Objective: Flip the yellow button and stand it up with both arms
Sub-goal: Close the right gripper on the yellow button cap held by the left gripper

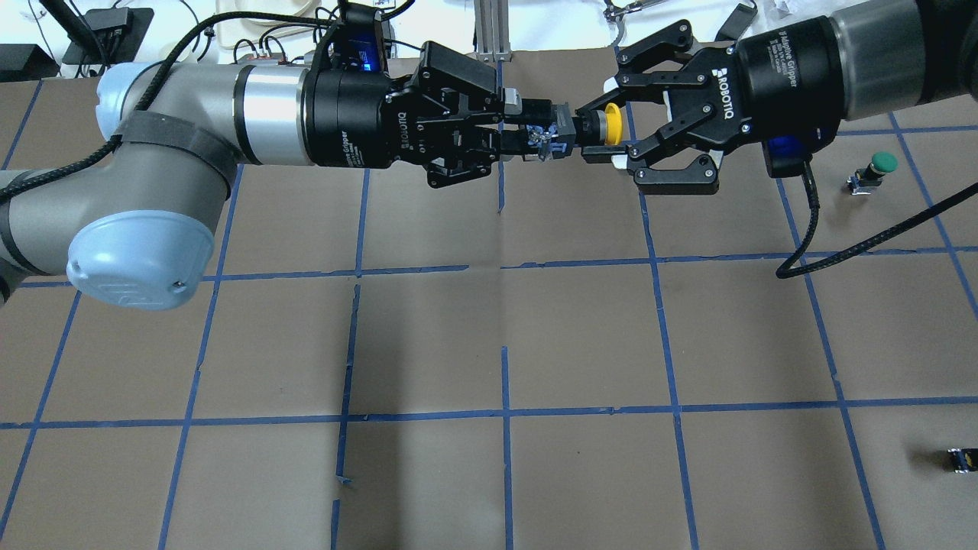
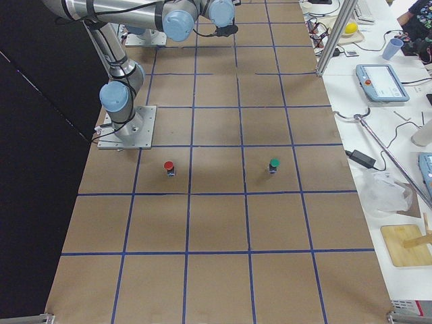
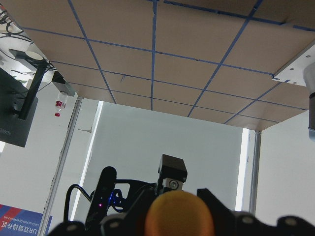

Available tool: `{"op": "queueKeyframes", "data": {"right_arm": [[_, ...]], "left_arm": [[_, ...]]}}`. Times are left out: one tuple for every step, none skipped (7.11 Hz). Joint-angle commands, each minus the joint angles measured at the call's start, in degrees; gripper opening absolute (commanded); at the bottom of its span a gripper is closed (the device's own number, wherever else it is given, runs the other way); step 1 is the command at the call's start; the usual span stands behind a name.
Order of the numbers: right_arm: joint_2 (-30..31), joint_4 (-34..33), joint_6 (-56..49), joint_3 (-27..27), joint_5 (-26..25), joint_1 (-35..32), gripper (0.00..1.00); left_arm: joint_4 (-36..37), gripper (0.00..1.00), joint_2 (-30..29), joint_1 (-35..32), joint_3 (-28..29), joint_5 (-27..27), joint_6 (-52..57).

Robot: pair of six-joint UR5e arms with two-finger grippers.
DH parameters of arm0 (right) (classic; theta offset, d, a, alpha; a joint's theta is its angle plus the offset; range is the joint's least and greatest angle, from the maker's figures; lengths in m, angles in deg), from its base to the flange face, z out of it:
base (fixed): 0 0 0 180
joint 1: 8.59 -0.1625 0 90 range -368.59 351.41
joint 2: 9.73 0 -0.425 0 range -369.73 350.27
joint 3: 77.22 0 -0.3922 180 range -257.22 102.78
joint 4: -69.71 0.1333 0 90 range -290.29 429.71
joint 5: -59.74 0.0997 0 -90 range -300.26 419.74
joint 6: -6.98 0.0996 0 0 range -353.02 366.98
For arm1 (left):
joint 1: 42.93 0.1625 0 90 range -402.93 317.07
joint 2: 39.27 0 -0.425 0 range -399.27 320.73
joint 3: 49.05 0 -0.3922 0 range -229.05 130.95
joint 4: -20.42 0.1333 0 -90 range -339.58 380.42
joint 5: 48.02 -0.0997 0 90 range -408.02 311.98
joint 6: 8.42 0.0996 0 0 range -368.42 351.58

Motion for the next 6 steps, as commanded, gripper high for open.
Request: {"op": "queueKeyframes", "data": {"right_arm": [[-0.01, 0.00, 0.00, 0.01, 0.13, 0.03, 0.10], [-0.10, 0.00, 0.08, 0.01, 0.22, 0.03, 0.10], [-0.10, 0.00, 0.08, 0.01, 0.14, 0.21, 0.10], [-0.10, 0.00, 0.08, 0.01, 0.22, 0.21, 0.10], [-0.19, 0.00, 0.08, 0.01, 0.14, 0.21, 0.10], [-0.27, 0.00, 0.08, 0.01, 0.13, 0.29, 0.10]], "left_arm": [[-0.01, 0.04, 0.01, 0.00, -0.26, -0.03, 0.00], [-0.01, 0.04, 0.01, 0.00, -0.35, -0.03, 0.00], [-0.09, 0.25, 0.01, -0.09, -0.26, -0.38, -0.09], [-0.09, 0.71, 0.01, 0.00, -0.35, -0.64, -1.13], [-0.09, 0.88, 0.01, 0.00, -0.18, -0.47, -3.67], [-0.09, 0.93, 0.01, 0.00, 0.00, -0.47, -5.17]]}}
